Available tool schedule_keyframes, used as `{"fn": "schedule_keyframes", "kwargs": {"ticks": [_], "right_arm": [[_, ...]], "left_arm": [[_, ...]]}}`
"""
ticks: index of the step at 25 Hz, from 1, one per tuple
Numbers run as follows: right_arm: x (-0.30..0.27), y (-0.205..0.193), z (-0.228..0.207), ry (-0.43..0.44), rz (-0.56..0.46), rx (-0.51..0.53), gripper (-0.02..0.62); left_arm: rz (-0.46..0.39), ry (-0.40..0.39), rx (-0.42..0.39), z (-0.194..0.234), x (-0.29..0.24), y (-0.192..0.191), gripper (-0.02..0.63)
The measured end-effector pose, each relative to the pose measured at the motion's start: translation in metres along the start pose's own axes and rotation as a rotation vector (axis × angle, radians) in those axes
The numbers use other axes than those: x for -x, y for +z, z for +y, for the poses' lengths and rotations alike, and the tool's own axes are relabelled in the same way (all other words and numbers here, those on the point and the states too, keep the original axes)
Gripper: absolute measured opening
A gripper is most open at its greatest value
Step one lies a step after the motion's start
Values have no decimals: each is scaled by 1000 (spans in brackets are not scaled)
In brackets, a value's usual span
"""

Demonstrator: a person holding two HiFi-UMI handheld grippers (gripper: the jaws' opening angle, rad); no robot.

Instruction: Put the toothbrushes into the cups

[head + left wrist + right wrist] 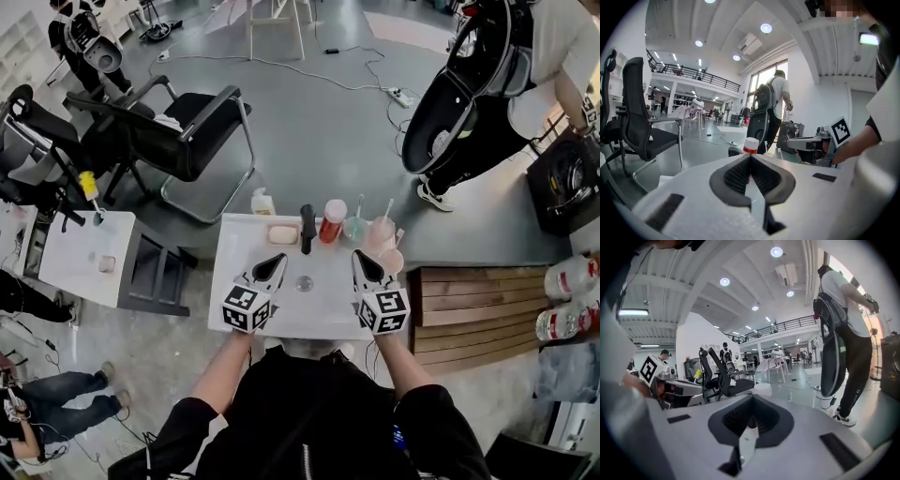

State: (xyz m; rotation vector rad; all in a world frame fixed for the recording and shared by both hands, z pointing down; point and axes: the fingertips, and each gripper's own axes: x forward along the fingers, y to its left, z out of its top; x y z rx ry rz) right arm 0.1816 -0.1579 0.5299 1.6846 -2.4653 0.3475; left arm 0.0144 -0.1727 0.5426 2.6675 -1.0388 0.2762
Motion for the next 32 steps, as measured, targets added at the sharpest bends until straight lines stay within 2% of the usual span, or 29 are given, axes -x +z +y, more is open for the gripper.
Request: {"fn": "schedule_keyframes", "kwargs": {"ticks": [11, 32], "right_arm": [[-3, -8, 24, 50, 13, 2, 2], [2, -10, 22, 50, 17, -15, 2]], "left_arm": [[-20, 5, -7, 3, 4, 4, 0], [-6, -2, -2, 0, 4, 1, 0]]}}
